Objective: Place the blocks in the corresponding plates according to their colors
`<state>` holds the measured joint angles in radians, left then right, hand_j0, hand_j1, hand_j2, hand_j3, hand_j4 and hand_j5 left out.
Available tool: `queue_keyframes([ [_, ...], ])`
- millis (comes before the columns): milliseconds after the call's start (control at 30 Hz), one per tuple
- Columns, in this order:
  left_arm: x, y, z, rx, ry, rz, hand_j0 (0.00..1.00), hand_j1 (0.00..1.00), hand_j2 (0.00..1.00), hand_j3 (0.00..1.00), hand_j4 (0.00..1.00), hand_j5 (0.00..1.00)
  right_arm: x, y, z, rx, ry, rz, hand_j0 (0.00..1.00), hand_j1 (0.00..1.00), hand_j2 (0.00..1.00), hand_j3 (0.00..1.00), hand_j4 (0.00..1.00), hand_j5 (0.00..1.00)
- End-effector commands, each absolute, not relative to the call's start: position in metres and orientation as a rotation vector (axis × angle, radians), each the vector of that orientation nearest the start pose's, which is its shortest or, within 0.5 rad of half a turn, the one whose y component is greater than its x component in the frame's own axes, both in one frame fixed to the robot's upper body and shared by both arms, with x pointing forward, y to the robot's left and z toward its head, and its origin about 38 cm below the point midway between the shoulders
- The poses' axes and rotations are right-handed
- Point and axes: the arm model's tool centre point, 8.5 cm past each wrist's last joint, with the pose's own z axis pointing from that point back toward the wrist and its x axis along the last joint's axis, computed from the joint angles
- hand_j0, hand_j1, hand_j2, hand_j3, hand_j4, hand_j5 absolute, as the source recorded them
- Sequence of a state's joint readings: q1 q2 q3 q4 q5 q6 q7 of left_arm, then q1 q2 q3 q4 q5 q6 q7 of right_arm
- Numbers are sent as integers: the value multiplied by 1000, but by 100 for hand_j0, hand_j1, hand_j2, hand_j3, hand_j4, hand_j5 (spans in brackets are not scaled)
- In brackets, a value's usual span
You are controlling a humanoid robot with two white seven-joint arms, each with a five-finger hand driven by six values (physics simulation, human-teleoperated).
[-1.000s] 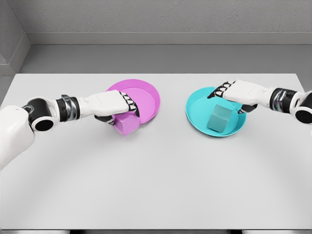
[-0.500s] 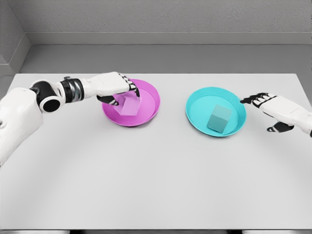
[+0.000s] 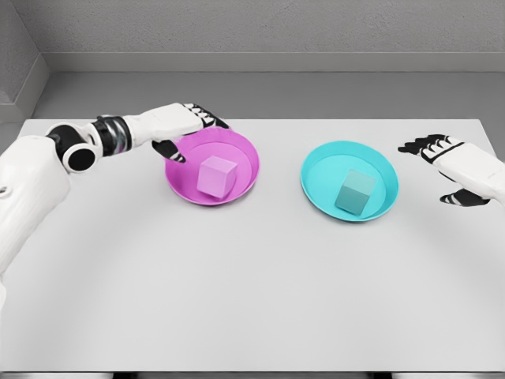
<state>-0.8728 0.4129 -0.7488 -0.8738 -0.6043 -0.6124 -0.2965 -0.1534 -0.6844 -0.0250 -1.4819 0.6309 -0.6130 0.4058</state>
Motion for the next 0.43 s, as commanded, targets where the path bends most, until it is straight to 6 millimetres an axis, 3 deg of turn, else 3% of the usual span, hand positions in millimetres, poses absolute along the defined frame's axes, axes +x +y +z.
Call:
queue_keyframes([
  [0,529,256,171,448,-1464,-1863,100,100,100,100,100,100,382,-397,174,-690,-1433,1688,100,100,100,100,100,100],
  [133,521,332,186,517,-1402,-1766,100,100,100,100,100,100,382,-397,173,-688,-1433,1686,100,100,100,100,100,100],
  [300,484,457,204,677,-1183,-1704,100,100,100,100,100,100,382,-397,172,-686,-1429,1685,100,100,100,100,100,100],
  [400,474,482,216,724,-1169,-1666,100,100,100,100,100,100,381,-398,169,-679,-1421,1687,100,100,100,100,100,100],
])
